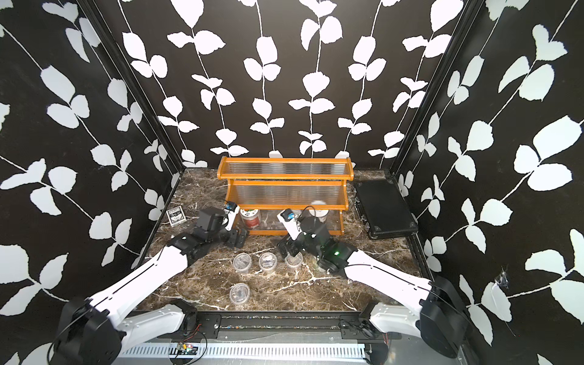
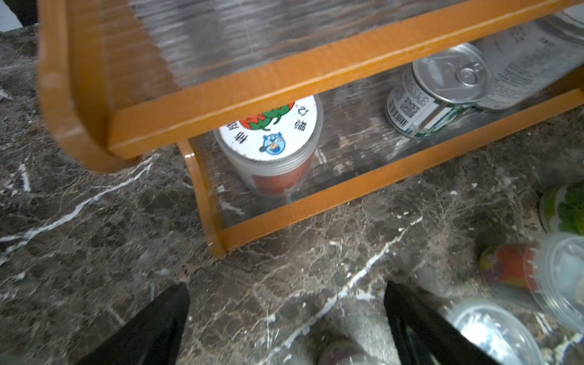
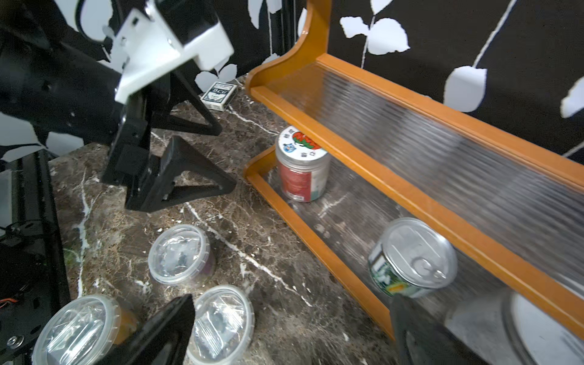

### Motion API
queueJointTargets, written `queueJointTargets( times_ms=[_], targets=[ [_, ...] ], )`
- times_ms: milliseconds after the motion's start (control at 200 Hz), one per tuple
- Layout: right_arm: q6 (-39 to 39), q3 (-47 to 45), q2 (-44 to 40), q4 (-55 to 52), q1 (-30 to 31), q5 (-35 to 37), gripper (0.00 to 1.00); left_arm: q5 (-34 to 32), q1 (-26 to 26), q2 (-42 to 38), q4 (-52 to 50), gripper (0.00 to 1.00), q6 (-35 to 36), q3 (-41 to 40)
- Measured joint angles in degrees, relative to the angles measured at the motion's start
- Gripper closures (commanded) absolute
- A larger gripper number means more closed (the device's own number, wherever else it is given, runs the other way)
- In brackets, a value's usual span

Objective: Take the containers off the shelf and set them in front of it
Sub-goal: 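Pick up a container from the shelf.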

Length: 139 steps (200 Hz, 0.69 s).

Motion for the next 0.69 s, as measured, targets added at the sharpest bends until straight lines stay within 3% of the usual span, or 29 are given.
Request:
queueJointTargets(
  times_ms=[315,695],
  targets=[
    [-1.79,0.04,-6.36,-7.74,-8.66,0.52,0.0,-6.43,-1.7,10.78,16.17,0.01,-3.87,-0.92],
    [-2.64,0.09,-7.34,-10.54,-15.3,-1.38,0.0,-8.72,-1.73,20.09,23.54,0.01,-5.68,1.84]
  ],
)
